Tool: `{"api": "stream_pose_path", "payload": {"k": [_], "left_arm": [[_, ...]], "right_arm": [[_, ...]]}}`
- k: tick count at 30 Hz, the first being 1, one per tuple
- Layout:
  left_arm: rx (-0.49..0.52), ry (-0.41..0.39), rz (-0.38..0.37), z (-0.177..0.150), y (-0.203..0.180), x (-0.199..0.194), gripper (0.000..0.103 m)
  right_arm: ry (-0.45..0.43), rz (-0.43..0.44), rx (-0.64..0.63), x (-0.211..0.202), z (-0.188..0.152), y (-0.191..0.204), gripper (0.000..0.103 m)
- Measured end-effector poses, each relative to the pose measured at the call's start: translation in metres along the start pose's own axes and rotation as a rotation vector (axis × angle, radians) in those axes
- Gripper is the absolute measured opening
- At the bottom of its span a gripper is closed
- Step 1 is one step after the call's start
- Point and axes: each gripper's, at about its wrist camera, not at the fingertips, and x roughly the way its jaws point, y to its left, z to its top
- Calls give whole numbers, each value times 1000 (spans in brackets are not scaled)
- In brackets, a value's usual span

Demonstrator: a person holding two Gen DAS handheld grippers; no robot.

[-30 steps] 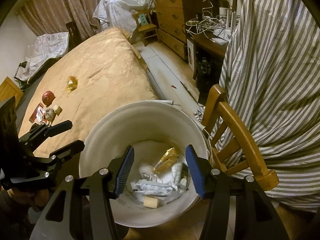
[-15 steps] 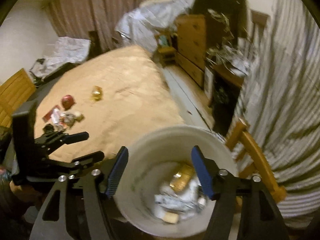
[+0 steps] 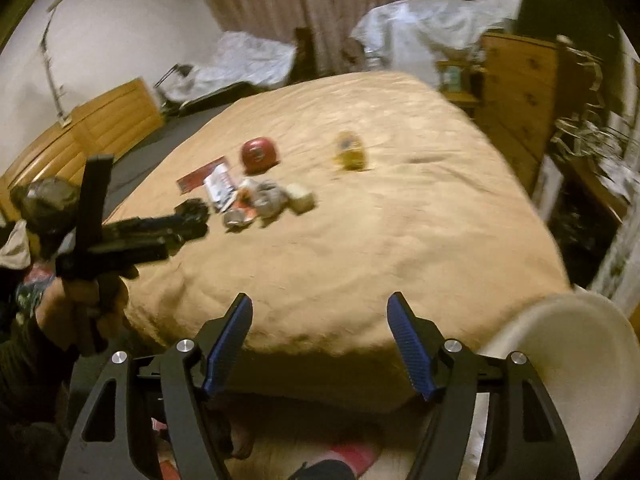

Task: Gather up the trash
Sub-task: 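Move both open tools back over the trash on the bed, then grasp the orange paper cup with the left tool while the right tool grasps the grey sock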

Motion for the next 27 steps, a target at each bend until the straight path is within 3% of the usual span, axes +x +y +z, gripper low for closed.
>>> {"api": "stream_pose_path", "payload": {"k": [3,5,7,12,20,21,23,24,27], "left_arm": [[-67,-4,54,0,44,-5,72],[-98,2,47,2,62,-5,72],[-78,16,32,3,60,0,72],[-79,71,-11,9,50,40,72],[-128,95,-57,28,39,92,72],[-127,94,-58,30,39,96,69],[-129,96,-53,33,39,101,53],[-135,101,-51,33,41,103,49],[-142,96,-47,28,46,100,48]], "right_arm": [[24,23,-42,34,13,20,69],[46,24,-80,60,23,29,63],[69,23,-112,84,35,37,58],[106,17,-150,143,63,43,56],[125,63,-89,179,72,32,56],[127,69,-83,182,72,31,56],[126,78,-75,185,71,31,56],[126,85,-69,187,70,30,56],[124,100,-61,193,71,31,56]]}}
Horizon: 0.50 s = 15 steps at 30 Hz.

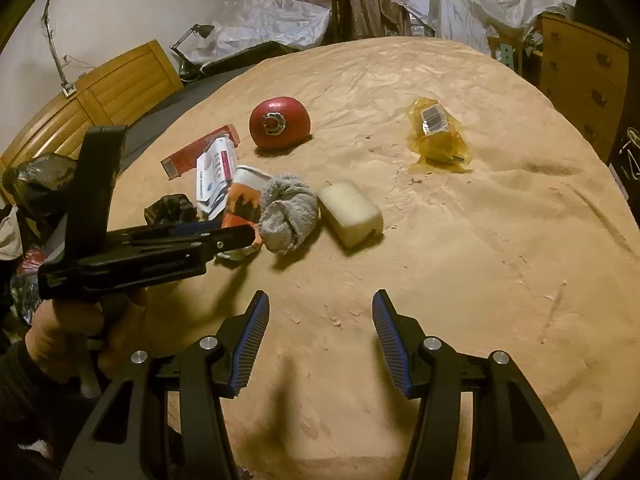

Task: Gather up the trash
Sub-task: 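Grasp the orange paper cup with the left tool while the right tool grasps the grey sock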

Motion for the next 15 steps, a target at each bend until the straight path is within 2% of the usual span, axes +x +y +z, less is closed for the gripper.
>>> {"api": "stream_pose_path", "payload": {"k": [6,9,15], "left_arm": [[10,24,-24,-35,9,-36,48],[16,56,-30,-51,13,-41,49],[4,49,-13,-44,10,-34,60]], "right_arm": [[-11,44,2,3,4,7,56],[-3,68,6,9,11,13,56],[41,95,109,44,40,17,56]]}}
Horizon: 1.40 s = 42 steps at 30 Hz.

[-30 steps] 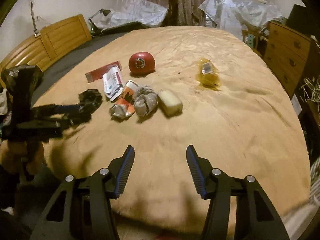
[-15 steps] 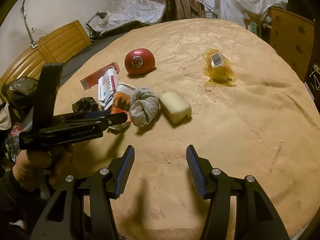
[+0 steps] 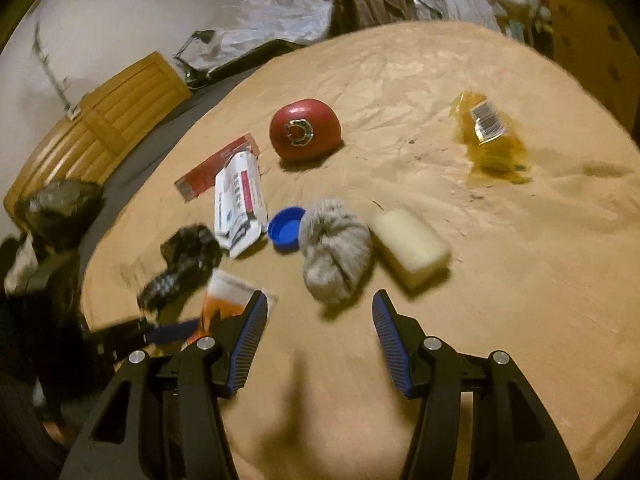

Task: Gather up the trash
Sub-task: 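Grasp the orange paper cup with the left tool while the right tool grasps the grey sock, then carry the cup and sock to the white bucket and release both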

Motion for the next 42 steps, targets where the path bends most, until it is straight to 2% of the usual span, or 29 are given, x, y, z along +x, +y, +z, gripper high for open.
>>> {"api": "stream_pose_path", "payload": {"k": [4,9,10,11,13,17,23,30,34,42], "left_arm": [[2,-11,13,7,-5,3,62],[-7,3,45,10,-4,15,62],[-5,-1,48,9,-4,16,60],[2,-7,63,9,-5,17,53],[0,-18,69,10,-5,18,47],[-8,-38,75,8,-5,15,41],[1,-93,83,0,-11,-9,40],[26,-258,125,-7,-26,-82,40],[35,-365,177,-15,-35,-125,40],[27,-541,286,-32,-47,-178,40]], "right_arm": [[28,-20,61,26,19,2,58],[46,-109,45,49,31,10,58],[45,-129,36,51,31,11,54],[42,-147,25,52,32,12,52],[27,-170,5,52,31,13,42],[-15,-166,-18,39,22,13,37],[-123,-176,-57,-9,-6,27,36],[-267,-204,-100,-77,-50,61,36],[-364,-230,-132,-115,-68,87,36],[-528,-258,-191,-169,-101,129,37]]}}
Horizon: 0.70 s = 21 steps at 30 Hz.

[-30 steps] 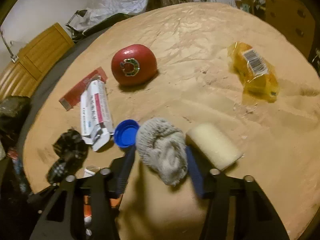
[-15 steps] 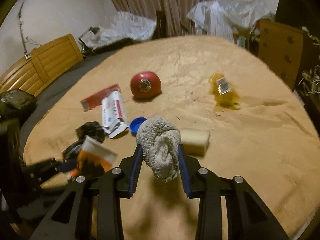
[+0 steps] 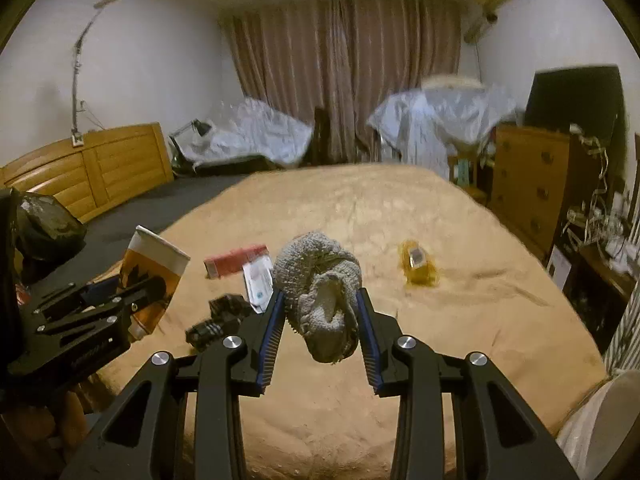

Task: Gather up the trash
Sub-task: 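Carry the cup and sock to the white bucket and release both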

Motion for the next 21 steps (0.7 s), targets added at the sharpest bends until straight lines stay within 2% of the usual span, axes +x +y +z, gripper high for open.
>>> {"api": "stream_pose_path", "payload": {"k": [6,13,21], "left_arm": [[-4,-78,57,2,1,-27,40],[4,-104,68,4,-6,-37,40],[6,-109,63,2,-10,-44,40]], "right_arm": [[-81,0,-9,-39,0,9,37],[-92,7,-2,-59,-2,11,38],[-90,7,-3,-64,-1,11,38]]}}
